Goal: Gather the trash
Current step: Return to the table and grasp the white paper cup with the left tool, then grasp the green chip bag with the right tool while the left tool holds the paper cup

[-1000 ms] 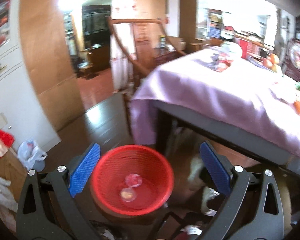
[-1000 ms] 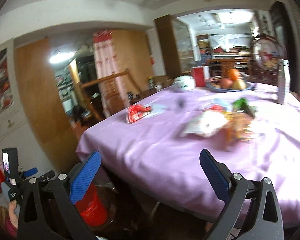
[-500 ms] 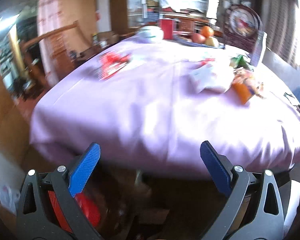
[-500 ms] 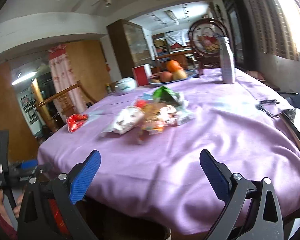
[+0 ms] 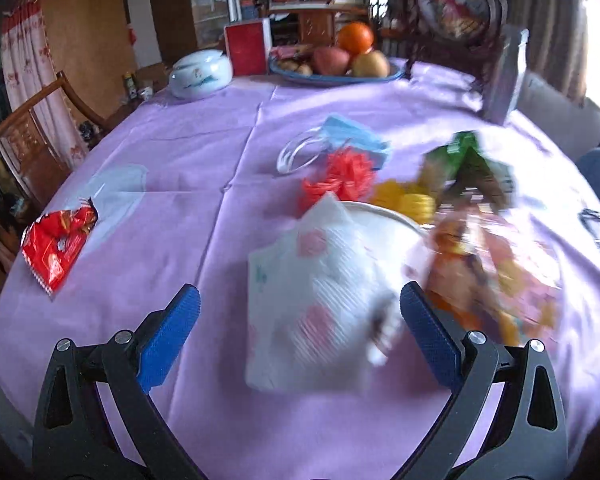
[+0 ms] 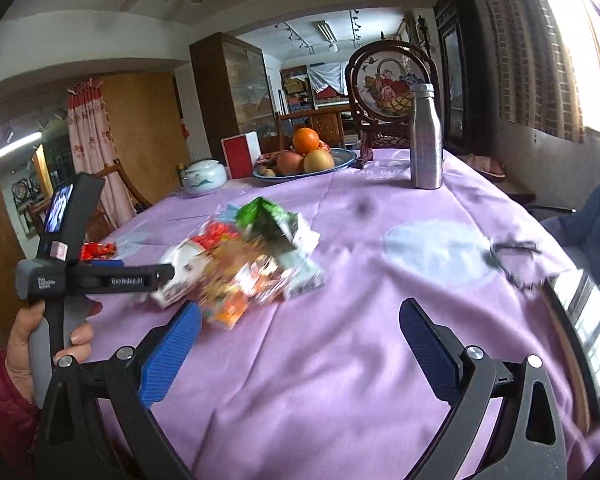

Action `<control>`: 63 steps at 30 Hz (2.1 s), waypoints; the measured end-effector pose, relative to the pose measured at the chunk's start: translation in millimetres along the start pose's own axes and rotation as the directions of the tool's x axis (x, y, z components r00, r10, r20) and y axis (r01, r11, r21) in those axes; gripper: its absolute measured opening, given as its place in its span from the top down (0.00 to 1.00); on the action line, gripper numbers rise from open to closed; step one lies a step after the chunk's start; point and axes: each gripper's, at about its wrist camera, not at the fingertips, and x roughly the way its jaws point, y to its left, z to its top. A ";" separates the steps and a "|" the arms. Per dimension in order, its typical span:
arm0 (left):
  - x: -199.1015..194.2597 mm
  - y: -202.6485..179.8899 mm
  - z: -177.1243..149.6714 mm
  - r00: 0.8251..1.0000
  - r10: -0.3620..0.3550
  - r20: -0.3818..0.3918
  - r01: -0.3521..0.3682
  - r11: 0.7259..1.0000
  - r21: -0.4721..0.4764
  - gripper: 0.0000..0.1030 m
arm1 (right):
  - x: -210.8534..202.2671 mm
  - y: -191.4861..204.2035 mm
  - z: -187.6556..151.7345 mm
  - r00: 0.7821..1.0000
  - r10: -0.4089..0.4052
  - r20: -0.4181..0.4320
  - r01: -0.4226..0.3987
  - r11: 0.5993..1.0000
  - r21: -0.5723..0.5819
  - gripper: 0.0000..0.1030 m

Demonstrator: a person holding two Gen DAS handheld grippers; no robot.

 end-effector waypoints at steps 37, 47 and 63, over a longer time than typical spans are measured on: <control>40.5 2.4 25.1 0.981 -0.168 -0.101 0.183 0.968 0.172 0.20 | 63.8 -24.2 17.5 0.977 0.140 -0.158 -0.120 0.984 0.130 0.05; 39.9 31.3 25.4 0.989 -0.129 -0.067 0.128 0.992 -0.016 0.20 | 75.9 -21.9 36.9 0.983 0.083 -0.164 -0.066 0.992 0.107 0.05; 38.8 39.1 26.4 0.985 -0.163 -0.058 0.160 0.985 -0.057 0.19 | 224.2 36.3 92.5 0.929 0.093 -0.359 -0.066 0.994 0.087 0.05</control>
